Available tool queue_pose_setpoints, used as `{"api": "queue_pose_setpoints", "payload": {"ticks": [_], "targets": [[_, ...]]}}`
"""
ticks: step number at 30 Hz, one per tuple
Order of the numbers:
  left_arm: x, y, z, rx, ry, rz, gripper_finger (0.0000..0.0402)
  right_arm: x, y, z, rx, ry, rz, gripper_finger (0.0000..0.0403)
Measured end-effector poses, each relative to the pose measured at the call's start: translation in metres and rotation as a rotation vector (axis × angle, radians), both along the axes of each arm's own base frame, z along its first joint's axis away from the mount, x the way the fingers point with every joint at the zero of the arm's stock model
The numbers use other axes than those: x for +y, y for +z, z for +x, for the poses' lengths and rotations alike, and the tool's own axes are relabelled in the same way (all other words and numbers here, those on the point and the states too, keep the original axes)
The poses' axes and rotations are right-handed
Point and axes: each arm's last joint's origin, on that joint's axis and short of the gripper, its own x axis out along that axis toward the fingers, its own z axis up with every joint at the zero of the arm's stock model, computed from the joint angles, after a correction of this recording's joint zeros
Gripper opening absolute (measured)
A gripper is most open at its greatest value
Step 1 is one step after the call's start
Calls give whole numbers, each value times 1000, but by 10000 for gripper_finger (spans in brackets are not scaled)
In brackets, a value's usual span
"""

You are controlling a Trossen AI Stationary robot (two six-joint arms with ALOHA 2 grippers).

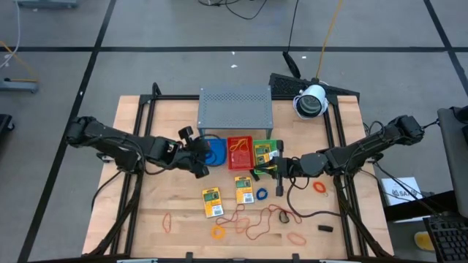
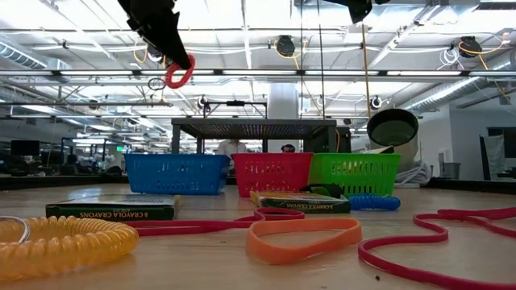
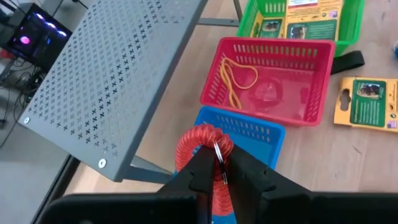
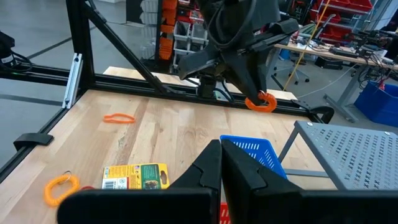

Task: Pick & Place Office Desk Supplies
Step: Put the orange spring keychain into the blue bin, then put the crayon pack into the green bin

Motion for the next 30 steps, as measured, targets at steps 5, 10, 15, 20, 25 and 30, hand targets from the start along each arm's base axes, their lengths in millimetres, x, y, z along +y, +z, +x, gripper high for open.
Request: {"api": "queue_pose_setpoints", "payload": {"ticks": [5,10,15,20,25,30], "targets": [[1,-1,-2,20,13,-3,34,-5,-3,4,9,-24,1,0],[4,-1,-1,12,30,-6,35,-15,-11,12,37,-73,35,0],[5,-2,-3,31,32,-1,39,-22,-16,16,59,-102,30,0],[6,-2,-3,3,78,-20,72,-23,-16,16,60,-104,30,0],[6,-4,-1,-18,127,-9,117,-23,-16,16,60,-103,30,0],[6,-2,1,-53,139,-25,152,-23,-16,16,61,-102,31,0]]}}
